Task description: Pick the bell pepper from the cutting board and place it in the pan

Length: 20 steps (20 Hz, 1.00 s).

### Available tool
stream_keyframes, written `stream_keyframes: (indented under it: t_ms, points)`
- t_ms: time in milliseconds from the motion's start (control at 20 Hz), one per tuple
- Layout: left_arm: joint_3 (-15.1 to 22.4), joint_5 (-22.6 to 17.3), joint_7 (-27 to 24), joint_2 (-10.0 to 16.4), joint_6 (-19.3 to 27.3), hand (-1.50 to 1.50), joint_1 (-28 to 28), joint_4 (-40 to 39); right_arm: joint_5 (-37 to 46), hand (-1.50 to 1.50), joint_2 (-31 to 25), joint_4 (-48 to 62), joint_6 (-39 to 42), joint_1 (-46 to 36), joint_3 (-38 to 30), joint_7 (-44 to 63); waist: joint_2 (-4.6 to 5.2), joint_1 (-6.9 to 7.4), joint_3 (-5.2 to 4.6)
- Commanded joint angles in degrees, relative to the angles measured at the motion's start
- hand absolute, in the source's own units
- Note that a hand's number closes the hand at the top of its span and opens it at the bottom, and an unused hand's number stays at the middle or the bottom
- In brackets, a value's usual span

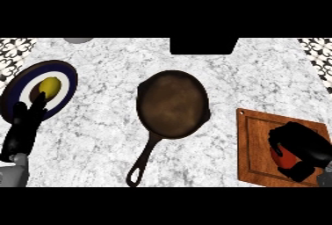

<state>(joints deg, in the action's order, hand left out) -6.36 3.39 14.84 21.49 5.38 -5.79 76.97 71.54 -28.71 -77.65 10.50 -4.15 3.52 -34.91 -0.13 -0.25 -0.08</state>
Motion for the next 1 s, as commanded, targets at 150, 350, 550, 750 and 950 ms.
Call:
stream_keyframes:
  t_ms: [150,350,550,750,950]
  points:
    - [-2.4,-1.5,0.6,1.7,-0.8,0.00,0.7,1.1,-4.3,1.50,8.5,-3.7,4.0,6.4,-11.4,21.4,-0.51,-1.74,-0.02]
    - [-1.8,0.9,-3.3,0.7,0.5,0.00,1.7,-2.5,-7.6,1.50,12.7,-17.5,-2.8,10.8,-12.5,20.6,-0.35,-1.92,-0.03]
    - [-1.2,0.0,-1.6,-0.8,0.1,0.00,1.1,-1.3,-14.3,1.50,17.3,-25.8,-3.0,5.2,-13.4,20.5,-0.32,-1.06,0.00]
    - [-1.9,-0.3,-0.4,0.3,-1.2,0.00,-1.5,-1.6,-15.9,1.50,18.9,-38.6,2.6,8.5,-10.8,24.5,-0.04,-0.62,0.01]
    - [-1.0,1.7,3.5,-0.5,0.0,0.00,-3.4,0.5,-14.5,1.50,21.6,-37.3,5.8,1.4,-8.2,31.9,0.10,0.21,0.06]
